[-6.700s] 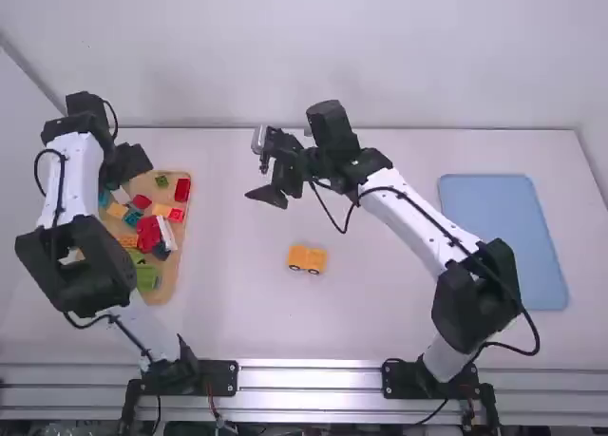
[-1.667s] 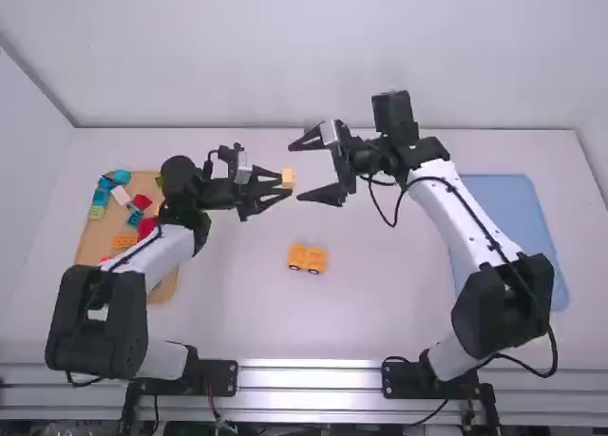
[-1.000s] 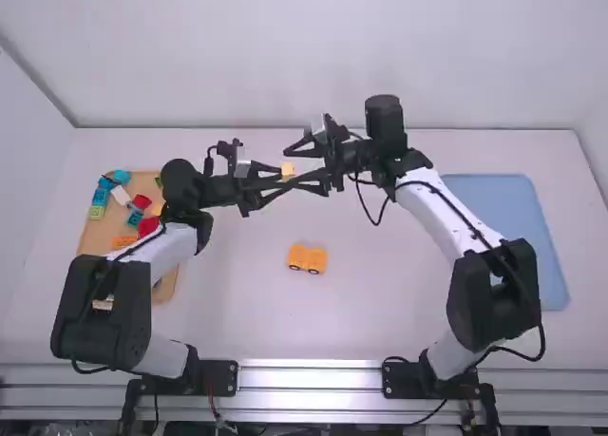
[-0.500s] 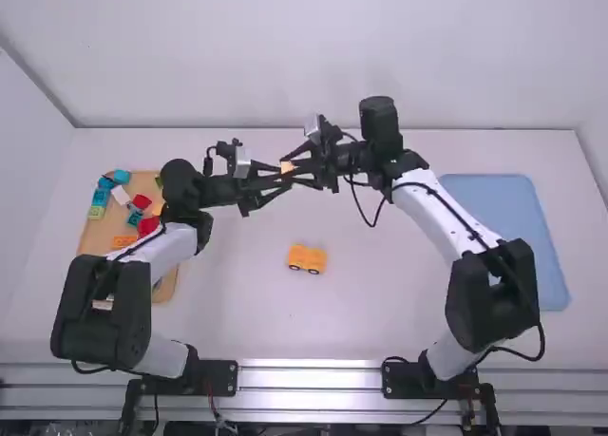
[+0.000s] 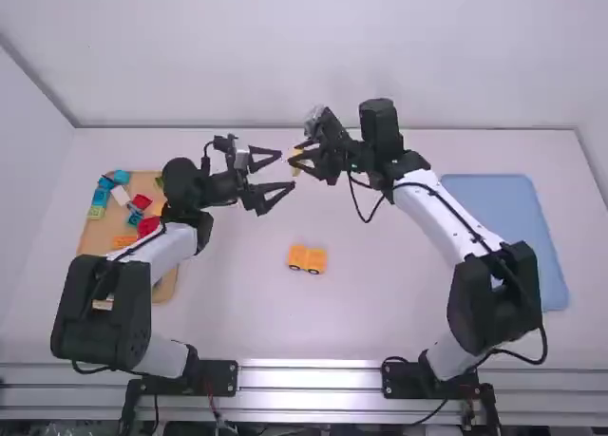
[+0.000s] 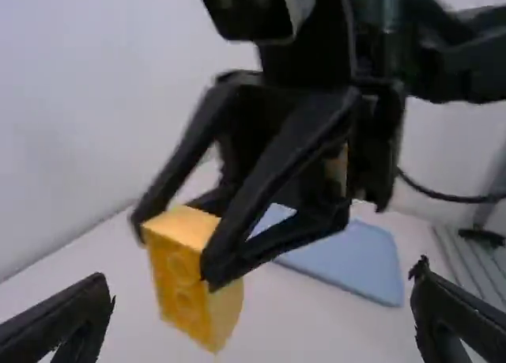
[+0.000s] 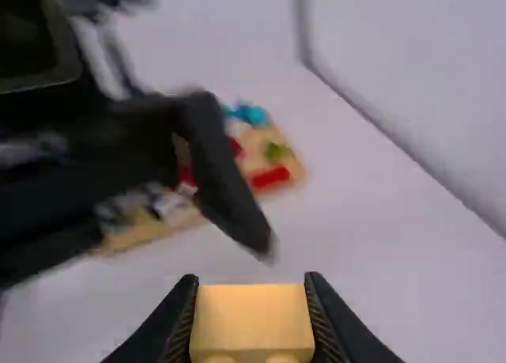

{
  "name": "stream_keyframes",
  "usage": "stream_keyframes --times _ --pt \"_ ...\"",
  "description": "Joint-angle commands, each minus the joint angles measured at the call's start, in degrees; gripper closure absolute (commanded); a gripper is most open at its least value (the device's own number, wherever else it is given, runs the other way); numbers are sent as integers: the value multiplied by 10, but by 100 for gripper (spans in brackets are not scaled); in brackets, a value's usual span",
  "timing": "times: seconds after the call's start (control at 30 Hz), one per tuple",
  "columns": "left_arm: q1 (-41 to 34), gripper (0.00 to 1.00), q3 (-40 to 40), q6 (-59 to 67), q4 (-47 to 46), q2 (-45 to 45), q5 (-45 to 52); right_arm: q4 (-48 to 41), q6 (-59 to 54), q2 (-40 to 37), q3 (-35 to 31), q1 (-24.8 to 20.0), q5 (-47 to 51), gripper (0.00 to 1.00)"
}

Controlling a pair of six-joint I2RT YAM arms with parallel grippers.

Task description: Assemble lego blocks to make yellow taxi

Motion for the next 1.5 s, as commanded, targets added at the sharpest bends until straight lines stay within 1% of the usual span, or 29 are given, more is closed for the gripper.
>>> stream_keyframes --times 0.0,0.03,0.07,0.1,0.13,0.2,0.23,0.27,0.3,0.37,0.4,0.53,0.6,0.7,0.73,0.83,0.87,0.93,0.97,1.0,1.1,1.2,1.3,1.4,1.43,1.47 --pt "-1 1 4 -10 -31 -2 -72 -45 24 -65 2 19 266 85" --pt "3 1 1 -8 -56 -2 -72 -89 23 -77 2 32 334 85" --pt "6 1 -2 2 -68 -2 -74 -117 19 -83 2 38 366 85" --pt "7 1 -4 17 -76 -2 -76 -162 10 -89 2 48 401 86" --pt "6 1 -5 30 -92 -2 -87 -199 4 -92 2 55 416 86" --pt "0 1 -5 91 -110 -2 -80 -297 -5 -86 -1 67 429 88" --pt "0 1 -5 102 -113 -2 -75 -309 -8 -83 -2 68 427 89" --pt "-1 1 -4 138 -124 -2 -53 -344 -24 -73 -7 73 423 92" --pt "-1 1 -4 177 -138 -2 -29 -370 -41 -57 -17 75 424 93" --pt "-1 1 -4 210 -151 -2 -16 -384 -66 -40 -27 78 424 94" --pt "-1 1 -4 231 -165 -2 -12 -392 -110 -21 -42 83 424 93" --pt "10 1 -4 239 -185 -2 -14 -365 -197 9 -91 103 427 93" --pt "12 1 -5 238 -190 -2 -28 -349 -215 17 -110 110 429 96" --pt "8 1 -5 239 -202 -2 -59 -299 -254 27 -153 120 426 96" --pt "8 1 -5 239 -202 -2 -59 -299 -254 27 -153 120 426 96" --pt "11 1 -5 238 -203 -2 -56 -268 -260 27 -183 118 420 96" --pt "11 1 -5 238 -203 -2 -56 -267 -260 27 -183 117 418 96" --pt "7 1 -5 239 -208 -2 -57 -268 -265 28 -184 107 384 97" --pt "7 1 -5 239 -214 -2 -58 -266 -264 29 -184 98 362 100" --pt "7 1 -5 239 -214 -2 -58 -266 -264 29 -184 98 362 100" --pt "7 1 -5 239 -223 -2 -58 -254 -257 49 -184 77 347 100" --pt "7 1 -5 239 -228 -2 -58 -255 -263 65 -184 75 351 100" --pt "7 1 -5 239 -230 -2 -58 -257 -265 79 -178 84 352 95" --pt "7 1 -5 239 -230 -2 -58 -278 -282 98 -161 94 352 91" --pt "7 1 -5 239 -230 -2 -58 -288 -281 110 -150 99 358 83" --pt "7 1 -5 239 -231 -2 -58 -290 -279 116 -146 100 364 82"
